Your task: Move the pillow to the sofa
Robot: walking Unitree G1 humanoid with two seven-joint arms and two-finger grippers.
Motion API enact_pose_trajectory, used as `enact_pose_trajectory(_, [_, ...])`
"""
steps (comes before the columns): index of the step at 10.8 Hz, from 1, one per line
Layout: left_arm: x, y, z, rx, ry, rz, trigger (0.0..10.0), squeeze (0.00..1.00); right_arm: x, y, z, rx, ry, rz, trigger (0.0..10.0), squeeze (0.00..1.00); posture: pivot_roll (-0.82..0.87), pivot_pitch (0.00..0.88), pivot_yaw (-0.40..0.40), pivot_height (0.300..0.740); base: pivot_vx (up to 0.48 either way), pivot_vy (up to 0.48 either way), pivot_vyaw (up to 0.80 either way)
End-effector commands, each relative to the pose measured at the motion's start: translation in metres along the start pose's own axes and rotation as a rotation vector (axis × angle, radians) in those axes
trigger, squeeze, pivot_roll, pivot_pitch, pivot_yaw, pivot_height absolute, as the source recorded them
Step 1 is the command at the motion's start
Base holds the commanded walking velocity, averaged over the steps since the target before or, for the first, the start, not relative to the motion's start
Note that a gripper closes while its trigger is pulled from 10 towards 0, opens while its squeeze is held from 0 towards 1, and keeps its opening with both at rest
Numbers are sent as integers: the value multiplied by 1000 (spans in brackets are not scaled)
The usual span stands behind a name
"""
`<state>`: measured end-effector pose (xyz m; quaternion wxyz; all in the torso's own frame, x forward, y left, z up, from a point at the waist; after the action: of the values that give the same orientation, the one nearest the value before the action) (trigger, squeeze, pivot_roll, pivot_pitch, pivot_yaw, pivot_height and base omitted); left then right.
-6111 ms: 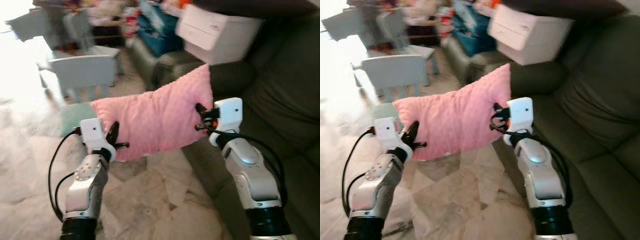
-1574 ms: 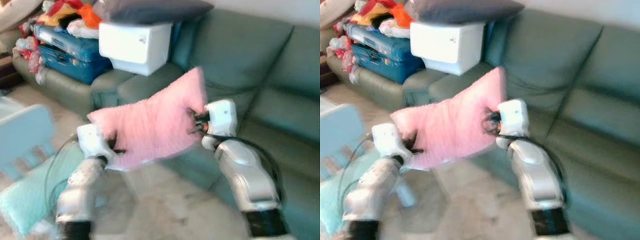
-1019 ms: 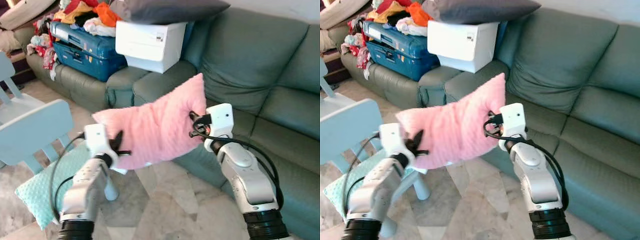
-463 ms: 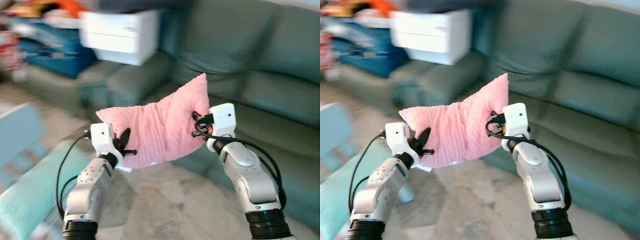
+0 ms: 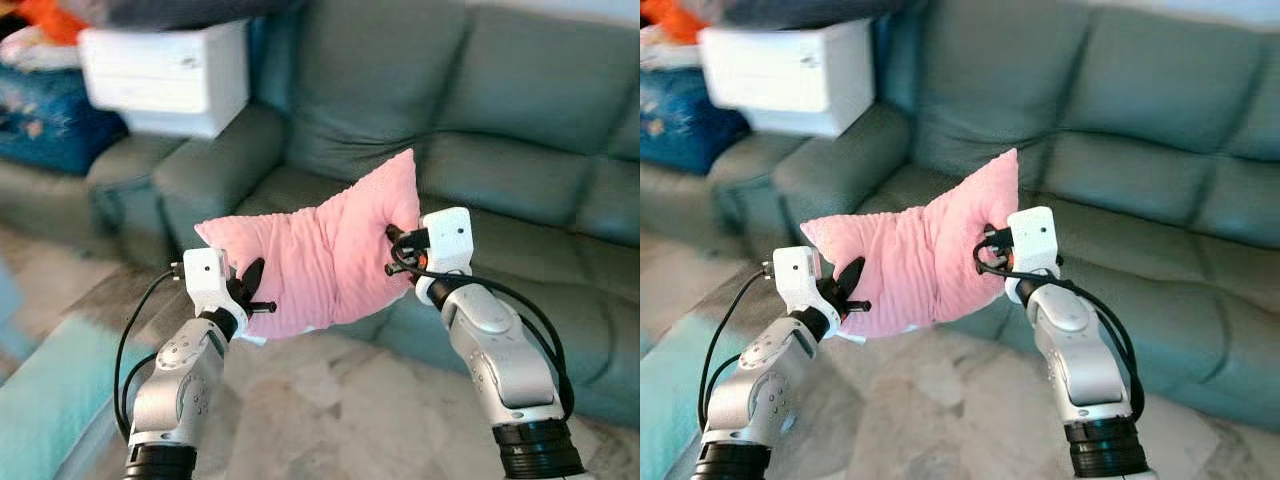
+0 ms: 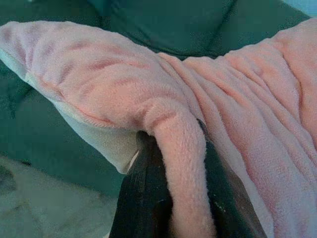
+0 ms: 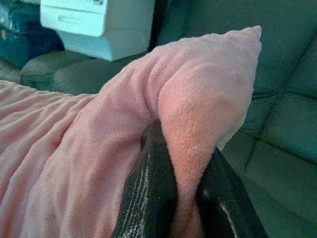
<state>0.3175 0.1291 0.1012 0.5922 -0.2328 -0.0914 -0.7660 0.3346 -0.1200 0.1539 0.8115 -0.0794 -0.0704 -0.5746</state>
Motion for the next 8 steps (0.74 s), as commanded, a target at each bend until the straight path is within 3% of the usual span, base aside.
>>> enact_pose_trajectory(1, [15,2,5,17,2,-75,10000,0,-1,0,7,25,-9,11,10000,0,-164,0,-49,740,281,0,-800])
enact_pose_trajectory(3, [16,2,3,11,-3,-86,10000,0,-2,0,7,24,-11,13,10000,0,-164,0,-50,740,0,0,-800])
enact_pose_trajectory(5, [16,1,2,8,-4,-86,10000,0,-2,0,7,25,-10,16,10000,0,-163,0,-51,740,247,0,-800])
enact_pose_trajectory(8, [17,1,2,2,-2,-93,10000,0,-3,0,9,33,-7,19,10000,0,-163,0,-50,740,250,0,-177])
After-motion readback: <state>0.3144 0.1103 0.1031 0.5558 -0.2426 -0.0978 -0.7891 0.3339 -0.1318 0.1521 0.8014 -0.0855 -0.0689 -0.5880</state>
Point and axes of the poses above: a point about 5 cm out from each wrist's last joint towards the gripper, its own y axis pointing out of the wrist towards the gripper, its own z axis along the axis of the wrist's last joint, x = y × z, the point moved 2 cm from there along y, pointing out of the wrist towards the gripper, and after that the axes turned 8 degrees about -y, right-handed, at the moved point
